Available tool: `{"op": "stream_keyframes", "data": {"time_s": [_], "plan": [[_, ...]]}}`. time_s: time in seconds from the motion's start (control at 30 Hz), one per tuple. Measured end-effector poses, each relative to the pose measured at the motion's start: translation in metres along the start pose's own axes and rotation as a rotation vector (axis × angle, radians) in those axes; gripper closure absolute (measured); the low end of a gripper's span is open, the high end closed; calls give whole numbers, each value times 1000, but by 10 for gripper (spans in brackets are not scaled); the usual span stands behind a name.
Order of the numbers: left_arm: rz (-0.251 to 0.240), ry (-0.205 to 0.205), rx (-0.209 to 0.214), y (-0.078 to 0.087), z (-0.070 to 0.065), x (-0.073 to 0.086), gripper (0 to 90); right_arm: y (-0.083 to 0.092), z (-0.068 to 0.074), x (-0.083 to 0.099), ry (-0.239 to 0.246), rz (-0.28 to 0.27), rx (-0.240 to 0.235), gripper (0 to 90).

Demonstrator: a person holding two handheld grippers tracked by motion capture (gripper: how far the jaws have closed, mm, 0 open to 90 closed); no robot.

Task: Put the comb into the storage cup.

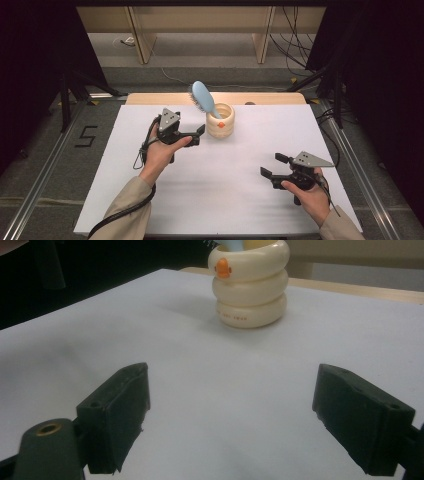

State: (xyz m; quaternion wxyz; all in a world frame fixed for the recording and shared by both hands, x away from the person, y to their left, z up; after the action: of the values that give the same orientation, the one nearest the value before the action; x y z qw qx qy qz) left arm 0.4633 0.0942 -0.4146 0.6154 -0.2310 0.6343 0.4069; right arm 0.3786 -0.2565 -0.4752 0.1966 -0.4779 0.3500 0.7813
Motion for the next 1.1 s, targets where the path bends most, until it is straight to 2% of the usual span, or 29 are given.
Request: {"op": "stream_keyframes", "data": {"time_s": [0.2, 0.73, 1.1], "plan": [[2, -6, 2, 9, 1, 3, 0, 0, 0, 0, 1, -1, 0, 161], [42, -16, 9, 26, 2, 25, 3, 2, 0, -1, 1, -2, 0, 161], [45, -39, 21, 36, 1, 29, 9, 2, 0, -1, 3, -5, -2, 161]]}}
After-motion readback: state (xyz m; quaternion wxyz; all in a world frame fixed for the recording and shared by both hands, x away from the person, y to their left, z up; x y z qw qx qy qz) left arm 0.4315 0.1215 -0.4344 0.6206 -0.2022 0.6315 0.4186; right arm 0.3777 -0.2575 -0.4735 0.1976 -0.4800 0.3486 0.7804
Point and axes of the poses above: each handheld gripper's, and its own axes: y roughly backward along the jaws, x roughly out of its underside, z roughly to its left, the point moved 3 cm from there along -y, roughly forward along the jaws, and after that the axes turned 10 degrees about -y, right-handed, at the moved point
